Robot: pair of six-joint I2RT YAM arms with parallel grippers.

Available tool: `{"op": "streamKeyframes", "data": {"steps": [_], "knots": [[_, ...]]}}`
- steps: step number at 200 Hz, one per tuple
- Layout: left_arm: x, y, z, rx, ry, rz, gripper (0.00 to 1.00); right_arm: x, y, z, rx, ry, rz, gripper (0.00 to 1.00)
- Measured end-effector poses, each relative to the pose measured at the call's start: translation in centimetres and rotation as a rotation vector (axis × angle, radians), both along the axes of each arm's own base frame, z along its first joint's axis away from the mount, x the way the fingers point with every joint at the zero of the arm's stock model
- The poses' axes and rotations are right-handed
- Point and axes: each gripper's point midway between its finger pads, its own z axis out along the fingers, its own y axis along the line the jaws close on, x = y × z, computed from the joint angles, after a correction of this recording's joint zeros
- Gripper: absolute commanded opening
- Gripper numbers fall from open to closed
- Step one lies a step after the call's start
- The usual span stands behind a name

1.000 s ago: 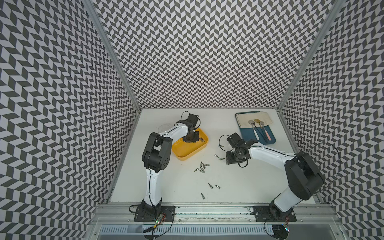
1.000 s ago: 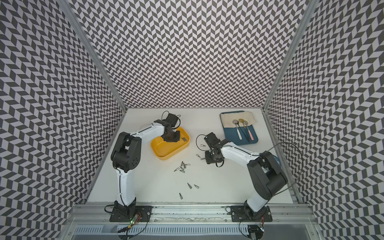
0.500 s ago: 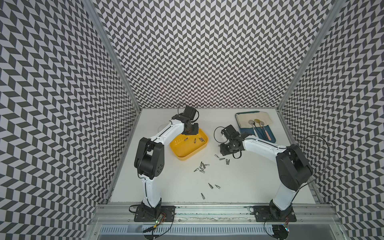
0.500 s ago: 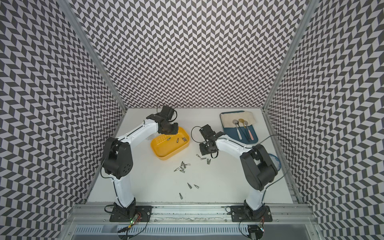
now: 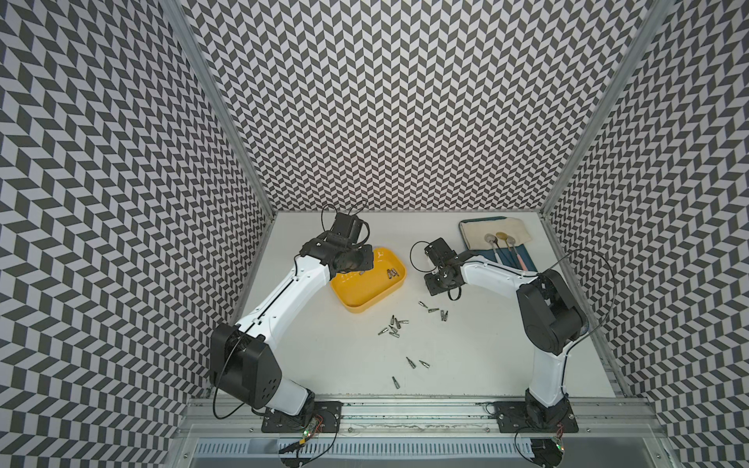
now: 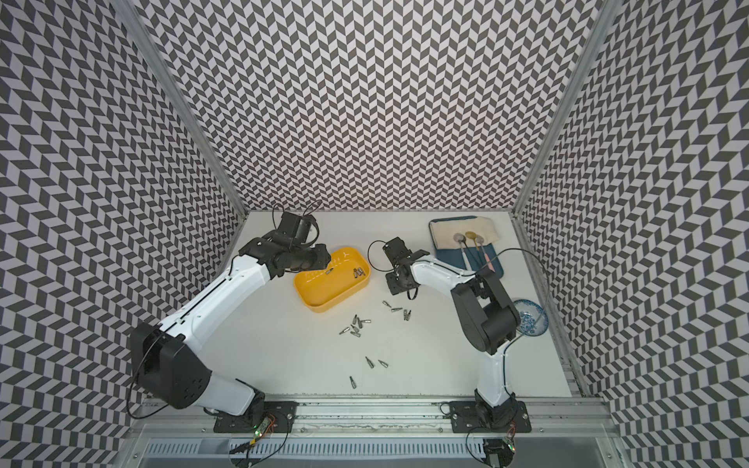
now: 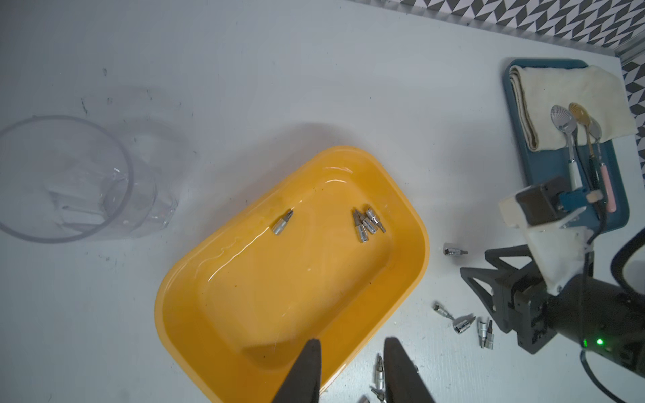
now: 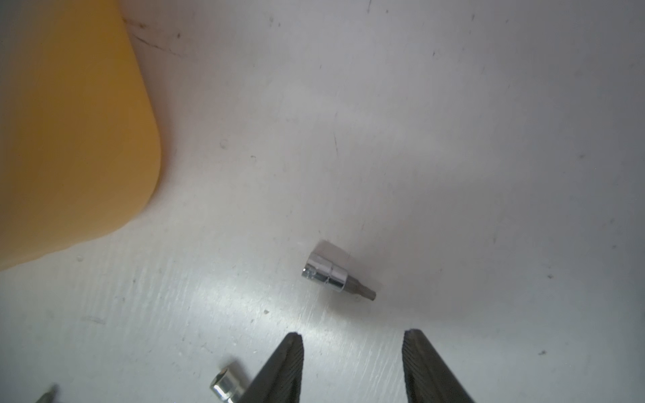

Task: Put the bit on the desktop into the storage box
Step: Pick up the screwdriver bit from the center of the board.

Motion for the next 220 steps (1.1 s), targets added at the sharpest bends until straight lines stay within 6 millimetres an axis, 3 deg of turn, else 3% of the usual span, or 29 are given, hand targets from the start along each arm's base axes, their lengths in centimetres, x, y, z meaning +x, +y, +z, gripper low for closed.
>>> {"op": "streamKeyframes", "data": {"steps": [79, 220], "knots": [[-4.0, -0.3, -0.9, -0.032, 0.033, -0.008, 0.35, 0.9, 0.1, -1.0, -0.042, 0.003, 0.017, 0.51], [-6.9, -0.3, -1.6, -0.049, 0.055, -0.01, 0.35, 2.1, 1.0, -1.6, -0.043, 0.006, 0.043, 0.5]]}}
